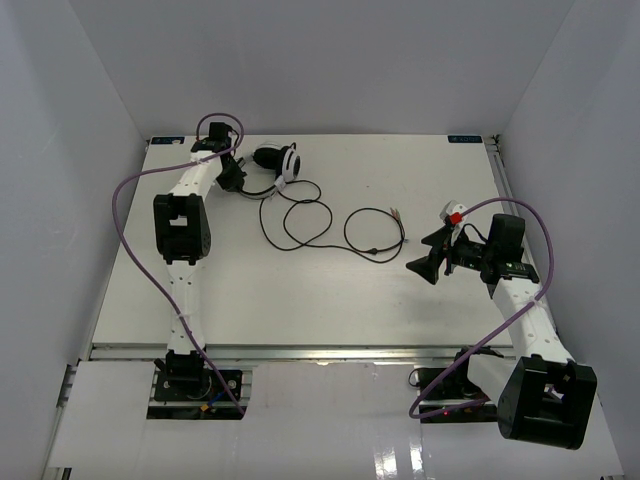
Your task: Wrap the headphones
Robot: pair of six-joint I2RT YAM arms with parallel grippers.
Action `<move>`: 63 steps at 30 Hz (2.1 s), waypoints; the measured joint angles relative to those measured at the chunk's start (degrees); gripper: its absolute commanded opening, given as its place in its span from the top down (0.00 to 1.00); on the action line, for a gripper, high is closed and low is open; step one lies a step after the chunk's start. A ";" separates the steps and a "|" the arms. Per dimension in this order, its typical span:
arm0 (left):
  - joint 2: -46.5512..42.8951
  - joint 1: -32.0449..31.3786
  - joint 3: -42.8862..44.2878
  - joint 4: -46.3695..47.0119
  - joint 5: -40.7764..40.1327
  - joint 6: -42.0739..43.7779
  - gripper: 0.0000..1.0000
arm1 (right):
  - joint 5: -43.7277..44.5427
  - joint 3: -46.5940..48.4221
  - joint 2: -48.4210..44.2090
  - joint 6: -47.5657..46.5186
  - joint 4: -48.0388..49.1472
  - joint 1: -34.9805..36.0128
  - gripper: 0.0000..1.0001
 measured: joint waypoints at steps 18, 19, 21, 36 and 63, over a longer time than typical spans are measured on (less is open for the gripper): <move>-42.21 -13.25 -26.32 5.17 -13.81 16.27 1.00 | -9.76 0.44 0.52 -25.90 -17.42 5.12 0.10; -45.70 -15.91 -26.91 5.98 -13.81 16.97 1.00 | -8.90 0.44 0.21 -25.81 -16.85 6.29 0.10; -52.78 -20.11 -28.45 6.74 -11.41 16.80 1.00 | -5.89 0.19 -1.48 -22.14 -11.52 8.53 0.10; -64.64 -19.21 -20.93 -1.43 4.14 5.29 1.00 | -7.26 19.39 8.57 2.09 17.58 17.65 0.10; -69.16 -19.30 -16.70 -8.76 6.69 1.88 1.00 | -0.78 27.39 11.75 -13.96 0.79 31.93 0.06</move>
